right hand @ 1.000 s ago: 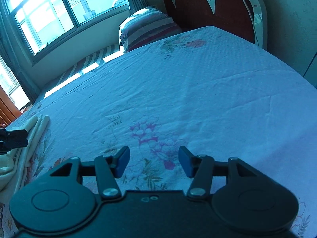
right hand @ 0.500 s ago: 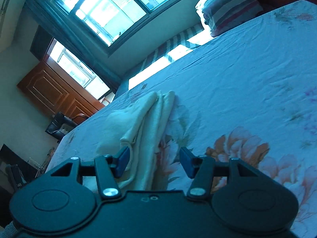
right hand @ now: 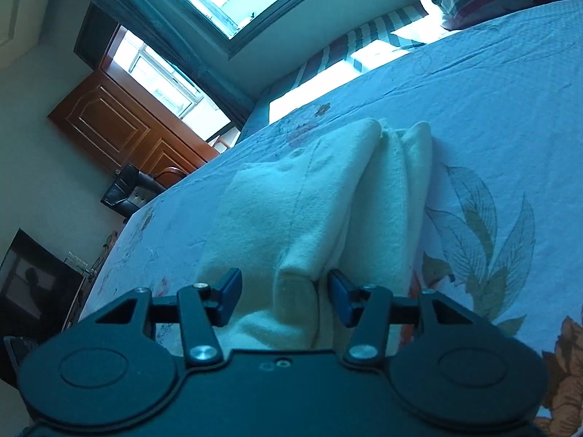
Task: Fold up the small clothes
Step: 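Grasp the end of the folded sweater strip with the right gripper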
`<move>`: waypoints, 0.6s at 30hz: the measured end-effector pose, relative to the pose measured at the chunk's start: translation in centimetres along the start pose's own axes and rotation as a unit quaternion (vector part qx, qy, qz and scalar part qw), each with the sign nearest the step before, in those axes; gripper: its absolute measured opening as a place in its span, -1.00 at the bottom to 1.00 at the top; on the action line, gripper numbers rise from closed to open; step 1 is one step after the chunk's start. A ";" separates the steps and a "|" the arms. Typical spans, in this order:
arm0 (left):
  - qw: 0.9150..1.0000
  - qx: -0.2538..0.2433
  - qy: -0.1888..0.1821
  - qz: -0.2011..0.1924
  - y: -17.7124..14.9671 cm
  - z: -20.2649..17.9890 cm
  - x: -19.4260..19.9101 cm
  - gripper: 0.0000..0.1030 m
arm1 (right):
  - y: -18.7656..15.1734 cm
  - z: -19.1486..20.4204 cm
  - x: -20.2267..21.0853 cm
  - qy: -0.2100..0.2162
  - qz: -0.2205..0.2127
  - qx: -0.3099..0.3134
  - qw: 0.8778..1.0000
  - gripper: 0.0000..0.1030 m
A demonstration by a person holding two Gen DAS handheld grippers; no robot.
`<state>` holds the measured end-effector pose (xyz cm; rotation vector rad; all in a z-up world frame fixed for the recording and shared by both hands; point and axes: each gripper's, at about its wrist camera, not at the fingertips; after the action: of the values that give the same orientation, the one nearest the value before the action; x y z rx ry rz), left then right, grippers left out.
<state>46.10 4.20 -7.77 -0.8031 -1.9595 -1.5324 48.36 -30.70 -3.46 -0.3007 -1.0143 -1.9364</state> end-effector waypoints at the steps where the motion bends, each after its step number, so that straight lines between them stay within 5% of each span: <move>1: 1.000 -0.004 -0.003 0.001 0.1 0.1 0.0 0.13 | 0.0 0.4 -0.3 -0.028 0.006 0.016 0.999 -0.06; 3: 1.000 -0.005 -0.006 0.001 0.3 0.4 0.2 0.15 | 0.1 0.3 -0.5 -0.044 0.000 0.007 0.999 -0.19; 6: 1.000 0.003 -0.006 -0.002 0.5 1.2 0.3 0.20 | 0.1 -0.5 1.7 -0.033 -0.049 -0.019 0.998 -0.02; 9: 1.000 0.009 0.000 -0.006 0.6 1.8 0.3 0.22 | 0.4 -2.1 1.0 -0.013 -0.020 -0.050 0.998 -0.04; 14: 1.000 0.026 0.008 -0.007 0.9 2.5 -0.1 0.24 | 0.3 -0.2 -0.7 0.029 0.029 -0.016 0.999 -0.04; 16: 1.000 0.020 0.011 -0.003 1.0 2.4 -0.3 0.24 | 0.7 -0.1 -1.5 0.015 0.033 -0.017 0.999 -0.22; 18: 1.000 0.016 0.012 -0.001 1.0 2.2 -0.5 0.24 | 1.2 -0.4 -1.7 0.008 0.032 -0.035 0.999 -0.62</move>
<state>47.10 6.44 -7.98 -0.7669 -1.9636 -1.5010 50.40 -30.31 -4.01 -0.3530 -0.9163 -1.9165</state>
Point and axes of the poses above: each gripper's, at about its wrist camera, not at the fingertips, and x roughly against the way its jaws point, z to its left, y to its top, and after that the axes turned 3 degrees about -x, right-handed
